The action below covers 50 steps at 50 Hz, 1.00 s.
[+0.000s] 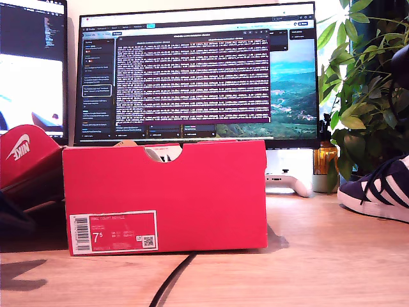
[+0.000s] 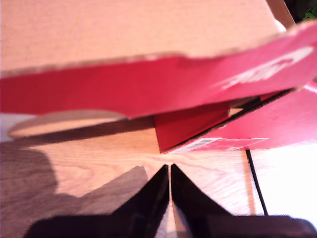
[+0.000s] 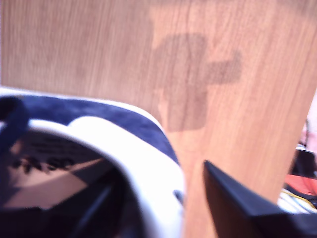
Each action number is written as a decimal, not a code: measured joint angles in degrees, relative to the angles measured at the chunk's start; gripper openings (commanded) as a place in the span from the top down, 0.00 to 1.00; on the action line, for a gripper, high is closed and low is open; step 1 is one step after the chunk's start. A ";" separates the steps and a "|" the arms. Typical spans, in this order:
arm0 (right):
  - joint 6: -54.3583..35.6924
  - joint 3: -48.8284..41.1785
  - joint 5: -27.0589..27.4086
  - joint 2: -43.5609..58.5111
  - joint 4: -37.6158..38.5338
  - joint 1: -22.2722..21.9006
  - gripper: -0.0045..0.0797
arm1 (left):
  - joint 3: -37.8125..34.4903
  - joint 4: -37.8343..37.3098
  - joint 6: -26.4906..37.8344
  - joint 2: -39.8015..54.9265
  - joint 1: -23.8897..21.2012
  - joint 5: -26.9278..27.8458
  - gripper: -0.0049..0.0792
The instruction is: Pack the blue shoes by picking the first shoe and placing it inside the red shoebox, left side, then picking and rotating the second shoe and placing it in the shoebox
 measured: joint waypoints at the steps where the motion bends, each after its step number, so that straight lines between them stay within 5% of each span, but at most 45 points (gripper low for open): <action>1: -0.90 -0.04 -0.15 0.02 0.74 0.00 0.96 | 0.02 0.00 0.00 0.00 0.00 0.00 0.97; 11: -6.93 -0.13 0.63 0.02 0.92 -0.39 0.96 | 0.00 0.00 0.00 0.00 0.00 0.00 0.97; 21: -31.80 0.92 0.39 0.61 3.39 -1.03 0.96 | 0.00 -0.02 0.00 0.00 0.00 0.00 0.97; 43: -64.30 16.66 0.44 1.05 4.37 -1.97 0.96 | 0.00 -0.83 0.00 0.00 0.00 0.00 0.97; 50: -72.00 24.13 -6.56 1.05 3.32 -2.12 0.96 | 0.00 -0.83 0.00 0.00 0.00 0.00 0.97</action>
